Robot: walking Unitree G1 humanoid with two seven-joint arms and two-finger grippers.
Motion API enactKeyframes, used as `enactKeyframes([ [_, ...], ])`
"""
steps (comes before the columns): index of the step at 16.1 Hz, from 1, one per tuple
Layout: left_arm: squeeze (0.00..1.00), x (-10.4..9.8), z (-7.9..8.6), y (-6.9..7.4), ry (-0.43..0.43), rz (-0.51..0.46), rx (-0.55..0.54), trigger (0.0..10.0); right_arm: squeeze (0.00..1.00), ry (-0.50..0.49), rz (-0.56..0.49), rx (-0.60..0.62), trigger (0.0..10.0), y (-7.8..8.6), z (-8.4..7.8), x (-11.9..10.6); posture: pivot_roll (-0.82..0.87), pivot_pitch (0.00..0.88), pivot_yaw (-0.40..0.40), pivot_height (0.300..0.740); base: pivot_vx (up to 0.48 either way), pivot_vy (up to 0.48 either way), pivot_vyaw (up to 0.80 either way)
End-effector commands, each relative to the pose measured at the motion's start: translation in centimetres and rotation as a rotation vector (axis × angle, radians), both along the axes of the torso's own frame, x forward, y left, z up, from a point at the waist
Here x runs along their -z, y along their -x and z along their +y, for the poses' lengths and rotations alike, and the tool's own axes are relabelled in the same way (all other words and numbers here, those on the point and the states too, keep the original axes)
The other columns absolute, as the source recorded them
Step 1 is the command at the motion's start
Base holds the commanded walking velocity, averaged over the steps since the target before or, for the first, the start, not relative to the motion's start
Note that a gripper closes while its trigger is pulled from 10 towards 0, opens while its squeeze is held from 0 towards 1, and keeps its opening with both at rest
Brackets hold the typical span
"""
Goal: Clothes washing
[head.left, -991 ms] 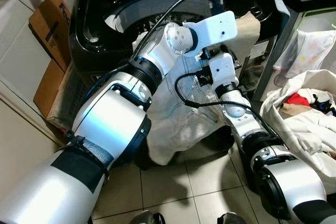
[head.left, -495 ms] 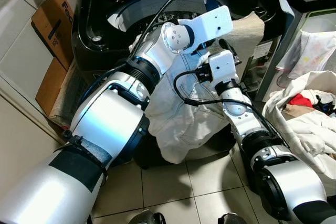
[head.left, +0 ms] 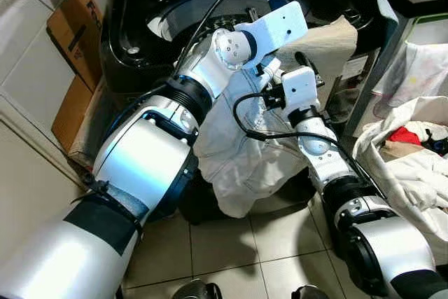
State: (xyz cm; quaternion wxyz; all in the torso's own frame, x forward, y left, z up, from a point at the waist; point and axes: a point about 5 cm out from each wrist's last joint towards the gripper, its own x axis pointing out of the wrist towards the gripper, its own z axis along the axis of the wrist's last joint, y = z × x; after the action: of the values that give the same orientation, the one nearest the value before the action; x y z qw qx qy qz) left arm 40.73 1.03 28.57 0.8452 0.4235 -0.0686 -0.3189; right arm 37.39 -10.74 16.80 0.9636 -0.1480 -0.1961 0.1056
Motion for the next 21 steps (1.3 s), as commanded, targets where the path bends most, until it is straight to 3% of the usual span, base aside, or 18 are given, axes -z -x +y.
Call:
enactKeyframes([
  [1, 0.00, 0.3, 1.1, -0.4, 0.007, 0.016, -0.039, 0.0, 0.00, -0.025, -0.106, -0.057, 10.0, 0.1, 1.4, -2.2, -0.04, 0.000, 0.133, 0.740, 0.000, 0.000, 0.00],
  [11, 0.00, 0.5, 1.1, -0.4, 0.022, 0.026, -0.043, 0.0, 0.00, -0.029, -0.105, -0.058, 10.0, 0.2, 1.3, -2.1, -0.04, 0.000, 0.133, 0.740, 0.000, 0.000, 0.00],
  [12, 0.00, 0.1, 1.3, -0.4, 0.227, 0.107, -0.049, 0.0, 0.00, -0.046, -0.083, -0.052, 10.0, 0.4, 1.2, -1.6, -0.04, 0.000, 0.125, 0.740, 0.000, 0.000, 0.00],
  [13, 0.00, -0.9, 1.6, -0.5, 0.492, 0.193, -0.035, 0.0, 0.00, -0.068, -0.051, -0.043, 10.0, 0.6, 0.9, -1.0, -0.04, 0.000, 0.125, 0.740, 0.000, 0.000, 0.00],
  [14, 0.00, -2.5, 1.5, -0.4, 0.563, 0.179, -0.006, 0.0, 0.66, -0.094, -0.024, -0.052, 10.0, 0.8, 0.7, -0.4, -0.03, 0.000, 0.124, 0.740, 0.000, 0.000, 0.00],
  [15, 0.00, -2.7, 1.4, -0.4, 0.565, 0.173, -0.001, 0.0, 1.00, -0.101, -0.021, -0.054, 10.0, 0.8, 0.6, -0.4, -0.03, 0.000, 0.124, 0.740, 0.000, 0.000, 0.00],
  [16, 0.00, -3.5, 1.3, -0.3, 0.556, 0.145, 0.010, 0.0, 1.00, -0.097, 0.010, -0.103, 10.0, 1.2, 0.8, 0.4, -0.03, 0.000, 0.122, 0.740, 0.000, 0.000, 0.00],
  [18, 0.00, -3.1, 1.5, -0.4, 0.546, 0.151, -0.001, 0.0, 1.00, -0.095, 0.035, -0.120, 10.0, 2.1, 0.4, 1.7, -0.03, 0.000, 0.119, 0.740, 0.000, 0.000, 0.00],
  [21, 0.00, -3.0, 1.6, -0.4, 0.588, 0.173, -0.001, 0.0, 1.00, -0.040, 0.069, -0.194, 10.0, 4.4, 0.1, 3.9, -0.03, 0.000, 0.119, 0.740, 0.000, 0.000, 0.00],
])
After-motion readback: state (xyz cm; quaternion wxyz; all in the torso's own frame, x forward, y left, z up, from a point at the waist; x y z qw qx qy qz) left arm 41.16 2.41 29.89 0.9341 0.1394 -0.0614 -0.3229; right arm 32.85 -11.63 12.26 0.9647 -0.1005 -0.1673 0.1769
